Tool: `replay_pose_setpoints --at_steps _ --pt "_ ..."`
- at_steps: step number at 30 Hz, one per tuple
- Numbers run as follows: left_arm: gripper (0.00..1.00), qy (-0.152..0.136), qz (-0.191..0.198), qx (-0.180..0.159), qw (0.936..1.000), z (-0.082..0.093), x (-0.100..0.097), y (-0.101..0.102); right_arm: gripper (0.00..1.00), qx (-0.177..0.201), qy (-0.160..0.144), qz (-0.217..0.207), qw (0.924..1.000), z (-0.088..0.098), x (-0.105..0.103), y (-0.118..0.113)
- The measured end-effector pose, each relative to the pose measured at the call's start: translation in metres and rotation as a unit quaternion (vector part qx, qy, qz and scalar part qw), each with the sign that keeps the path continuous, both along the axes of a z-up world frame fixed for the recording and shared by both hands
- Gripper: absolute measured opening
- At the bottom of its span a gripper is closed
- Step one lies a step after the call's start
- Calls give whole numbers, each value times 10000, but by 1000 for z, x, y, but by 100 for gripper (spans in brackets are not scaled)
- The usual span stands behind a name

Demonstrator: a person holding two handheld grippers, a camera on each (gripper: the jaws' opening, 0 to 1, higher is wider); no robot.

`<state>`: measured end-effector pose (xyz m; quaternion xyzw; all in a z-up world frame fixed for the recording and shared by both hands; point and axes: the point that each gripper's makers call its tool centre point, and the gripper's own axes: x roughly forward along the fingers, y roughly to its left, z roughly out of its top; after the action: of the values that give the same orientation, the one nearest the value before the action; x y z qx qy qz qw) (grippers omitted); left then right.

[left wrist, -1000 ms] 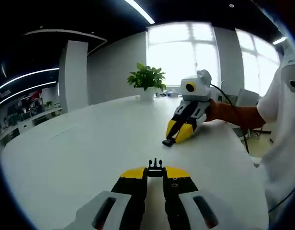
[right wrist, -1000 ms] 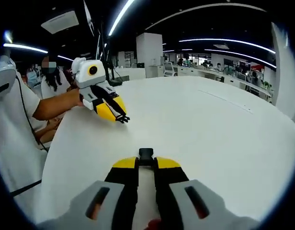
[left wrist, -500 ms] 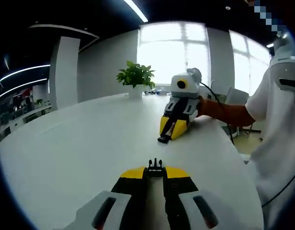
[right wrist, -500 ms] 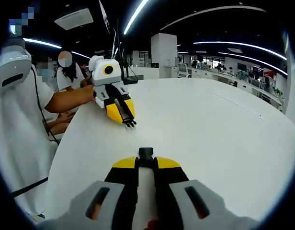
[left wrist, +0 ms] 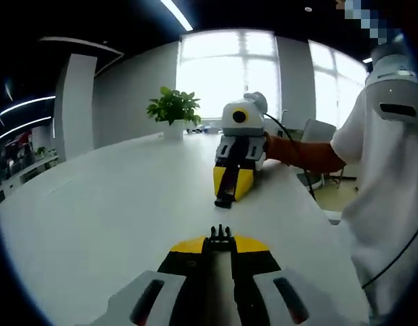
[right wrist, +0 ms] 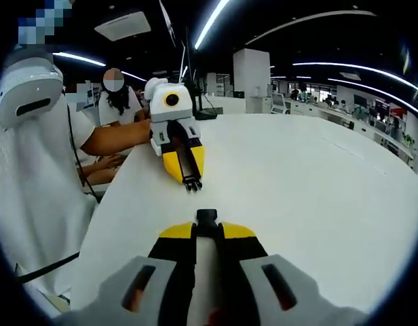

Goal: Snap the two parts of the plastic buckle together until the buckle closes and remains connected.

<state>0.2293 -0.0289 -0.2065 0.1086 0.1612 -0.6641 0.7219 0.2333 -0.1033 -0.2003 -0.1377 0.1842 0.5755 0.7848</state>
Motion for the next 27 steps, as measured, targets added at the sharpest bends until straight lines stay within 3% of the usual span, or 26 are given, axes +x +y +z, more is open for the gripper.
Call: replay_pose_setpoints --at_steps 27 --pt "12 -15 -467 -75 9989 -1 -11 -6 13 -330 -46 684 9971 -5 -10 25"
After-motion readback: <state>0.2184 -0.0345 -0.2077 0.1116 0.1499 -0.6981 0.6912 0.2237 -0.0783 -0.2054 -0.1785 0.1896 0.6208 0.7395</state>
